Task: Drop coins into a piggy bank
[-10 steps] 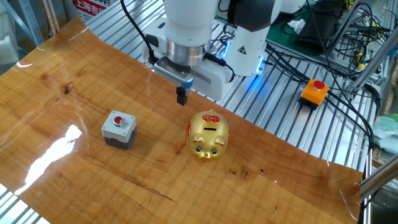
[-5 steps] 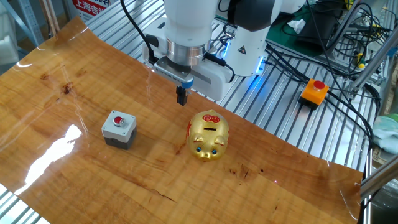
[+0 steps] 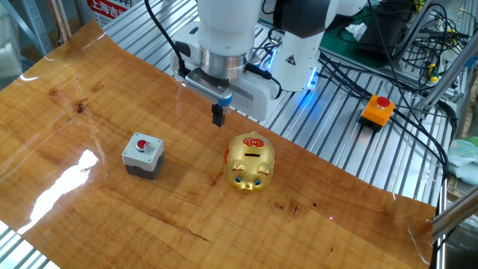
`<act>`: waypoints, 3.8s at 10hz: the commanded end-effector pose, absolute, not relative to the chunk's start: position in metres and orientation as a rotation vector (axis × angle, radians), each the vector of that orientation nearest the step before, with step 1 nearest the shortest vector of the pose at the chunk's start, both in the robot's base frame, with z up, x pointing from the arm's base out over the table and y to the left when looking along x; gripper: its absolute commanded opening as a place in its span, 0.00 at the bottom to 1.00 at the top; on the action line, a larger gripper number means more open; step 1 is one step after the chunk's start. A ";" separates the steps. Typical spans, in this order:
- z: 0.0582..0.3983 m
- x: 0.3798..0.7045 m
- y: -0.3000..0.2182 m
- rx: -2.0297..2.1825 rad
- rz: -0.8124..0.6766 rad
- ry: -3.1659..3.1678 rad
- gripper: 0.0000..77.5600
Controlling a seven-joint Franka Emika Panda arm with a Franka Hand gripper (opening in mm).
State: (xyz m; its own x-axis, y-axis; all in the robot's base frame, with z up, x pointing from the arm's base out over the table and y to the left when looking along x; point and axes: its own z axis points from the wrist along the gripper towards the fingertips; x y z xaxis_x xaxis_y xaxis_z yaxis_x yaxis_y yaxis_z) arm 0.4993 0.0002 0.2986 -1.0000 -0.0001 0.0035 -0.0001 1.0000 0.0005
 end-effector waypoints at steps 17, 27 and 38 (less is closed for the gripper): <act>0.299 0.534 -0.042 0.051 -0.029 -3.100 0.00; 0.300 0.535 -0.042 -0.162 -0.020 -3.106 0.00; 0.294 0.540 -0.048 -0.145 -0.046 -3.096 0.00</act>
